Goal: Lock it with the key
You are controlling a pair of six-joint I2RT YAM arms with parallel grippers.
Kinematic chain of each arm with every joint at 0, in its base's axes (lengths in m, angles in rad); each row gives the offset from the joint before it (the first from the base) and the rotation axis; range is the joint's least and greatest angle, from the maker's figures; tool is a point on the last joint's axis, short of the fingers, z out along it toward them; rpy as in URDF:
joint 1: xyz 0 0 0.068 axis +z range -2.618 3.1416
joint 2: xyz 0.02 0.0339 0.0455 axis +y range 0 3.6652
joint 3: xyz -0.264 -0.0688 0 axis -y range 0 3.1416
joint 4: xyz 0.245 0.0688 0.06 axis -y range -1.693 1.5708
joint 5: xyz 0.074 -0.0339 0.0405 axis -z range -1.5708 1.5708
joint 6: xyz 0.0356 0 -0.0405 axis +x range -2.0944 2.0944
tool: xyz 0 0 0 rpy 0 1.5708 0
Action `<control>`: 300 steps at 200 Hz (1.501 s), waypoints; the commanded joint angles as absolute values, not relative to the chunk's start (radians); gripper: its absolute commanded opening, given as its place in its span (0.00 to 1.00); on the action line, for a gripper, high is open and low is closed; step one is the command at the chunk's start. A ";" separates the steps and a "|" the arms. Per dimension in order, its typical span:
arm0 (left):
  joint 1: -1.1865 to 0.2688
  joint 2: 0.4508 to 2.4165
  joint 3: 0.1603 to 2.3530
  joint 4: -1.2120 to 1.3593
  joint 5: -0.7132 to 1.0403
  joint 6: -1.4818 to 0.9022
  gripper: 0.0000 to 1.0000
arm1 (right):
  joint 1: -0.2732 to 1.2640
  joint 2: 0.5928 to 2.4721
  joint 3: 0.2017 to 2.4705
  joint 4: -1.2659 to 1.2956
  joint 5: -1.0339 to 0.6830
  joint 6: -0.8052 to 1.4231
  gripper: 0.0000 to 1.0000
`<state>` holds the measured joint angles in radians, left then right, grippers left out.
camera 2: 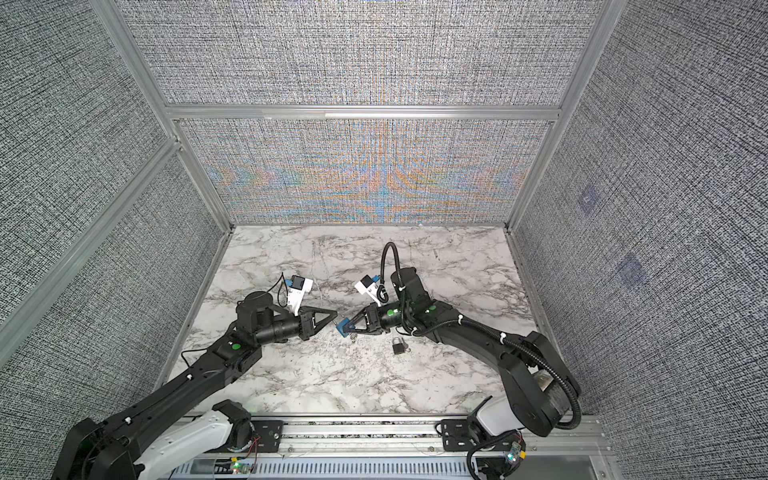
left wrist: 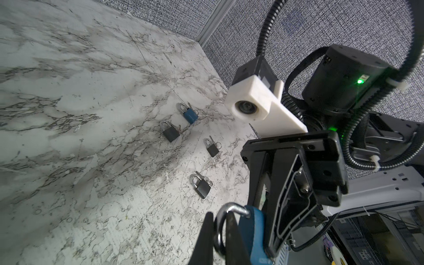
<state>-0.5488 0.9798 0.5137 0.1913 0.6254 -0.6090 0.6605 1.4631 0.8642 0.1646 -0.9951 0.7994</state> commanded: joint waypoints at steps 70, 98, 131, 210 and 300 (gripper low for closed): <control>-0.613 0.977 0.499 0.199 0.799 -0.643 0.00 | 0.647 1.499 0.884 0.449 -0.847 0.840 0.00; -0.615 0.974 0.492 0.196 0.788 -0.646 0.00 | 0.643 1.508 0.877 0.461 -0.843 0.842 0.00; -0.614 0.960 0.507 0.175 0.697 -0.637 0.00 | 0.645 1.497 0.861 0.405 -0.843 0.804 0.00; -0.488 0.993 0.570 0.227 0.758 -0.662 0.36 | 0.651 1.437 0.772 0.375 -0.854 0.784 0.00; -0.464 1.044 0.560 0.271 0.743 -0.698 0.40 | 0.664 1.431 0.779 0.384 -0.886 0.791 0.00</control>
